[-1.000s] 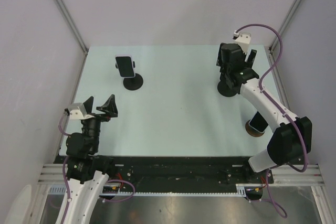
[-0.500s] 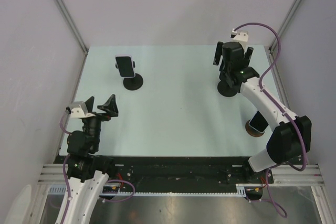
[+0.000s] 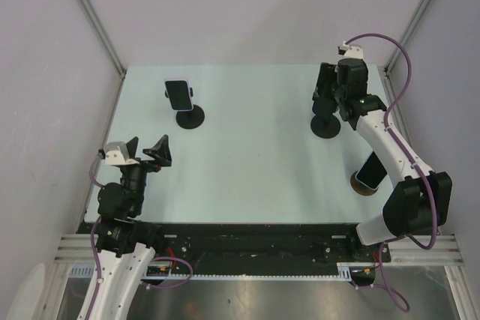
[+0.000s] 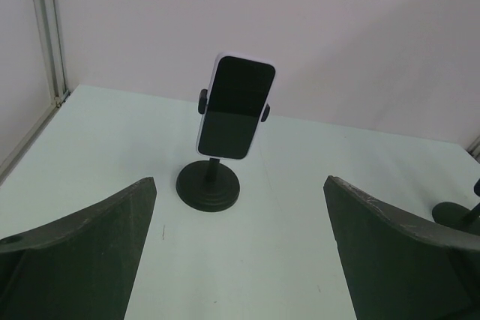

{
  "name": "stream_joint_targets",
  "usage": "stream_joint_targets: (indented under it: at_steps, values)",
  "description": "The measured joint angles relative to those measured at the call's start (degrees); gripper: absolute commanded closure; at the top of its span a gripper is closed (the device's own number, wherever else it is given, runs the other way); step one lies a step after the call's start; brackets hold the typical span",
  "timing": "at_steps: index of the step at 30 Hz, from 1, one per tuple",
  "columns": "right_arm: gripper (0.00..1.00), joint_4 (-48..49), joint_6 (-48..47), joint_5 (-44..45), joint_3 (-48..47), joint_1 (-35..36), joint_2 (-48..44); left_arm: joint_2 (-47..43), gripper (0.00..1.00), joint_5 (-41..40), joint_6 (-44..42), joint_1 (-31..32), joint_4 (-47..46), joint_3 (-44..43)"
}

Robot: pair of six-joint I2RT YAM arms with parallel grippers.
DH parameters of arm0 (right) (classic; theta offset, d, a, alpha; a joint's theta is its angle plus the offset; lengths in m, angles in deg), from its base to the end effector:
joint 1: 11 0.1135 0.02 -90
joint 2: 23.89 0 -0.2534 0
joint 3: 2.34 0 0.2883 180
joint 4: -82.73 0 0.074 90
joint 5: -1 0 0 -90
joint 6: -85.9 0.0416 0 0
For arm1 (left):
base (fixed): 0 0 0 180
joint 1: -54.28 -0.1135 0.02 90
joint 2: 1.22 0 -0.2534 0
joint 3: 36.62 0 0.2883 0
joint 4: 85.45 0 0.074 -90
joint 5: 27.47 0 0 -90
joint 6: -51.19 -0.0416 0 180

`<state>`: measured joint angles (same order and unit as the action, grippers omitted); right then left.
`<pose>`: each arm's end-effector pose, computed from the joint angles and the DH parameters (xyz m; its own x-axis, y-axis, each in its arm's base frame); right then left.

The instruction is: Remove the phone from the phone stand

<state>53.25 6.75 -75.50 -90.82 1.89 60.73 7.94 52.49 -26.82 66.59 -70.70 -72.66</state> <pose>0.3795 0.0769 0.3357 -0.4162 0.0925 -0.9046 0.0678 0.9952 0.0706 0.1377 -0.0226 0.3083 0.1918 -0.2512 -0.9487 0.0851 0.9673 -0.2389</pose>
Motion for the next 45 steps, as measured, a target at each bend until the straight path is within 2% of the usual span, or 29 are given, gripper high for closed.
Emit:
stream_joint_targets:
  at_steps: [6, 7, 9, 10, 13, 18, 22, 29, 36, 40, 45]
  values:
    - [0.6, 0.55, -1.44, -5.22, 0.87, -0.66, -0.59, 2.4, 0.0, 2.27, -0.04, -0.02, 0.04, -0.11]
    - [0.69, 0.81, -1.51, -5.81, 1.29, -0.92, -0.72, 2.78, 0.0, 2.89, -0.04, -0.07, 0.07, -0.2]
    - [0.78, 1.42, -1.75, -6.73, 2.36, -1.11, -1.05, 3.52, 0.0, 4.02, -0.07, -0.07, 0.13, -0.33]
    - [0.86, 1.99, -1.66, -7.13, 3.3, -1.11, -1.42, 3.96, 0.0, 4.72, -0.09, -0.09, 0.17, -0.48]
    - [1.0, 2.36, -2.43, -7.8, 4.79, -1.01, -2.58, 5.25, 0.0, 6.6, -0.28, -0.09, 0.17, -0.87]
    - [1.0, 1.49, -3.54, -9.35, 6.56, 0.28, -5.14, 7.91, 0.0, 10.95, -0.5, -0.09, 0.24, -1.38]
    - [1.0, 0.37, -4.5, -12.33, 7.72, 4.33, -7.26, 9.81, 0.0, 13.29, -0.66, -0.09, 0.37, -1.66]
    - [1.0, -1.53, -5.29, -19.1, 8.22, 15.96, -9.68, 14.34, 0.0, 15.61, -1.09, -0.09, 0.7, -2.01]
    - [1.0, 0.28, -7.48, -21.68, 10.16, 30.97, -10.93, 16.52, 0.0, 22.8, -1.55, 0.31, 0.94, -2.99]
    - [1.0, 3.08, -8.33, -22.23, 13.11, 36.63, -11.91, 17.2, 0.0, 26.75, -1.44, 2.4, 0.87, -3.23]
    - [1.0, 5.35, -8.72, -19.52, 14.73, 38.51, -12.76, 19.58, 0.0, 28.52, -0.85, 8.33, 0.94, -4.17]
